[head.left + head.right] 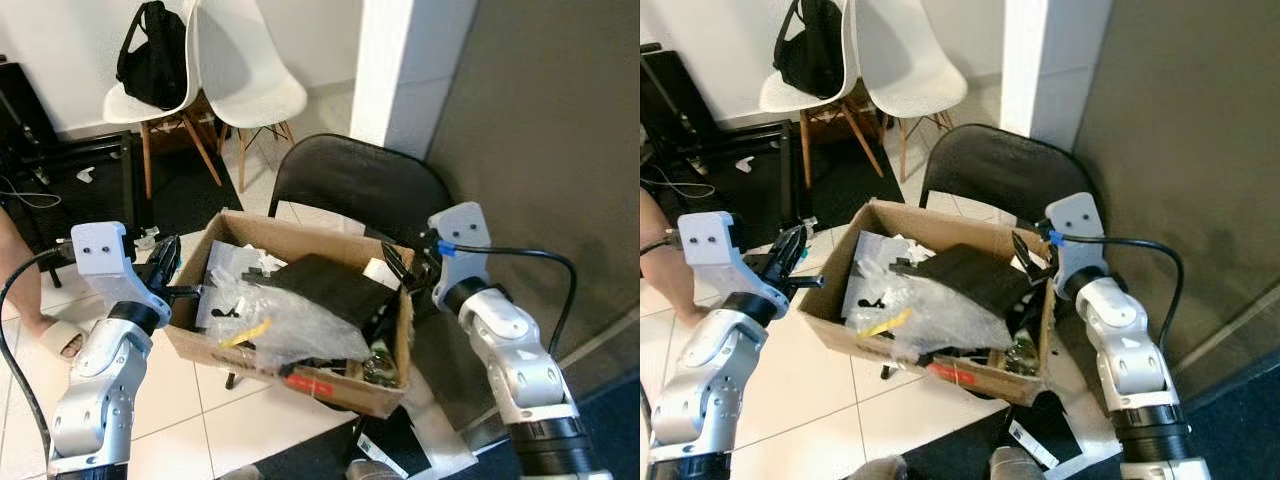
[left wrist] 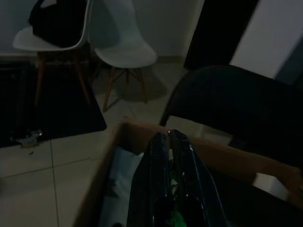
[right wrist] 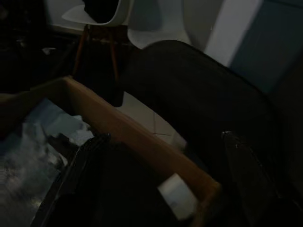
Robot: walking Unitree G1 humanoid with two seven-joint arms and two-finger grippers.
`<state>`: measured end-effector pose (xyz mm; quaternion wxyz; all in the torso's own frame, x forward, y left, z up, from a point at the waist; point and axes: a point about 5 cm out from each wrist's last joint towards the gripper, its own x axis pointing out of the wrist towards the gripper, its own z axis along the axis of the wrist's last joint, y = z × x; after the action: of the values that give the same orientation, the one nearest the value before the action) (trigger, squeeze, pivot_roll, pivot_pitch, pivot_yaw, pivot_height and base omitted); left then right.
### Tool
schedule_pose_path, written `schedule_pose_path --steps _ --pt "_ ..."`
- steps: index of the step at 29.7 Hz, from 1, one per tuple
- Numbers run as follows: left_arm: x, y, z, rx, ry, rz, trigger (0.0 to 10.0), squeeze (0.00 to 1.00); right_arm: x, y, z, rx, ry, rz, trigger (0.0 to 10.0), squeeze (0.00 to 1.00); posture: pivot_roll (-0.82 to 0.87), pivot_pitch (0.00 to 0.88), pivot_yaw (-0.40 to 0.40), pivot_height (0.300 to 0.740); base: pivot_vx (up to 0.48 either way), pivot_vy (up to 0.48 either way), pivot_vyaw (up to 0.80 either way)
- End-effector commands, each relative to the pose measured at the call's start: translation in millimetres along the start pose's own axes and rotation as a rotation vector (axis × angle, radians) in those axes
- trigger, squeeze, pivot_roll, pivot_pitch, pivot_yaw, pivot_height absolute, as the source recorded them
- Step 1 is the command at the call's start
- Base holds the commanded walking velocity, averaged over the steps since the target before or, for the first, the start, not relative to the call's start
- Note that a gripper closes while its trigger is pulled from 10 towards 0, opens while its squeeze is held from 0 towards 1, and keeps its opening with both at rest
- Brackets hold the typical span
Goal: Picking trash to rubbish bin
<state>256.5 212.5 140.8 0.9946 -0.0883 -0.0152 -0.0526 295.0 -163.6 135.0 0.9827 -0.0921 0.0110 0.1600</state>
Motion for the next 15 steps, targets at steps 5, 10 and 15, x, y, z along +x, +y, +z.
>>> schedule_pose_path --steps 5,10,15 --pt "0.3 -0.7 -0.2 -0.008 0.007 -0.007 10.0 0.00 -1.5 -2.0 -2.8 -0.007 0.028 -0.004 10.0 0.00 -0.13 0.000 0.008 0.740 0.360 0.000 -0.80" --pt "0.6 -0.6 -1.1 -0.033 0.012 -0.009 10.0 0.00 -1.3 -2.3 -3.5 -0.010 0.035 -0.003 10.0 0.00 -0.13 0.000 0.007 0.740 0.151 0.000 -0.80" --pt "2.0 -0.7 -4.6 -0.080 0.044 -0.019 10.0 0.00 -1.0 -3.7 -2.5 -0.006 0.022 -0.003 10.0 0.00 -0.13 0.000 0.003 0.740 0.000 0.000 -0.16"
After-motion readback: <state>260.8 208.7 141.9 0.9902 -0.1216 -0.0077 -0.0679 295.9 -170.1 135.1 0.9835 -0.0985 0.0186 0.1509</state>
